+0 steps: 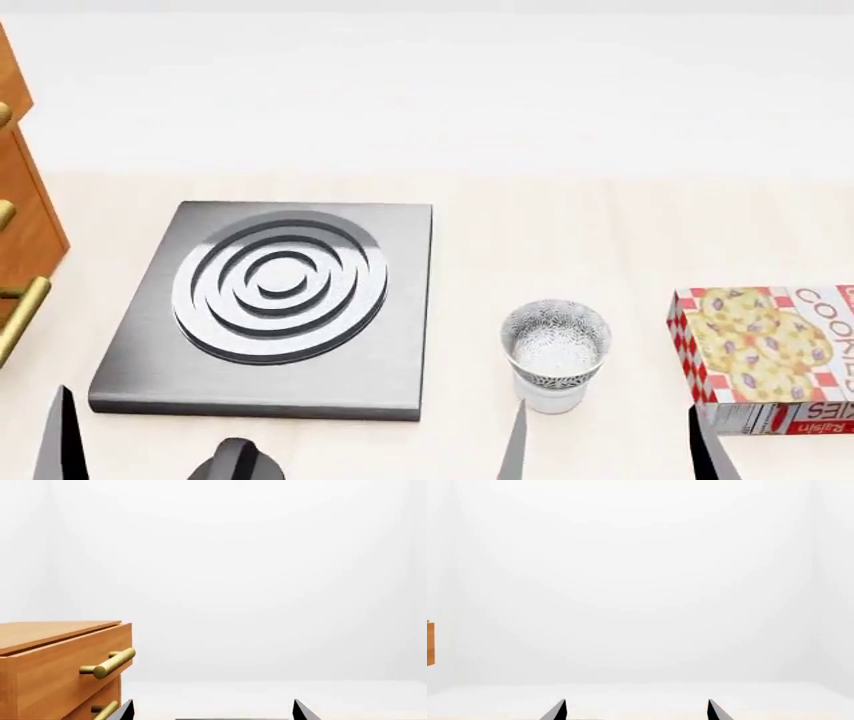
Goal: Pick the akita bowl on the ramekin and place it on the plate.
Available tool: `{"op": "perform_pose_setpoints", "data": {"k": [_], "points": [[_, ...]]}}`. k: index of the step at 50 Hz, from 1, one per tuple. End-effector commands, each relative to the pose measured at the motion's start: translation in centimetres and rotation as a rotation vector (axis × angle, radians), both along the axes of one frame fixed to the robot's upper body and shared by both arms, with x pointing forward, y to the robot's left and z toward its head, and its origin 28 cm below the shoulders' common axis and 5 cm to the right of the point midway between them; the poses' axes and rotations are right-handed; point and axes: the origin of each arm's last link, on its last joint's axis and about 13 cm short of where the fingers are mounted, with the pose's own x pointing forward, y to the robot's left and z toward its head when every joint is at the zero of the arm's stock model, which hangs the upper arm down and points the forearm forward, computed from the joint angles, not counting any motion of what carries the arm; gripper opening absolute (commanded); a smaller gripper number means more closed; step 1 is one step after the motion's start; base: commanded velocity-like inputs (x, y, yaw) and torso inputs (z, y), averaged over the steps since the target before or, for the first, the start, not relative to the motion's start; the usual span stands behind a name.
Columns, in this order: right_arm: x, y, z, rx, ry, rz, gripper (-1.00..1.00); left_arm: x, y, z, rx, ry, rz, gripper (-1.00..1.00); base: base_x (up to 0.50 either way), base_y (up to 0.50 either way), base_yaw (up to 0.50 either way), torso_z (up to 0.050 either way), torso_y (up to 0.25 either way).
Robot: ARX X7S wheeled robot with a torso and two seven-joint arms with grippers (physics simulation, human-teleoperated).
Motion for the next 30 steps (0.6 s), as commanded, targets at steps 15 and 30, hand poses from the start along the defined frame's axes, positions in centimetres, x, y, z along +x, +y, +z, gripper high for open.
{"op": "perform_pose_setpoints", "data": {"k": [15,30], "points": [[-0.04,0.05,-0.14,-0.008,0.003,-0.004,1.00,-0.24,0.14,0.05,-0.018,-0.029,-0.006,1.00,0.00,0.00,0.00,0.000,-0.198],[0.00,0.06,-0.17,-0.010,0.003,-0.006,1.00,-0.21,0.13,0.00,-0.015,-0.034,-0.004,1.00,0.00,0.00,0.00,0.000,-0.250]]}}
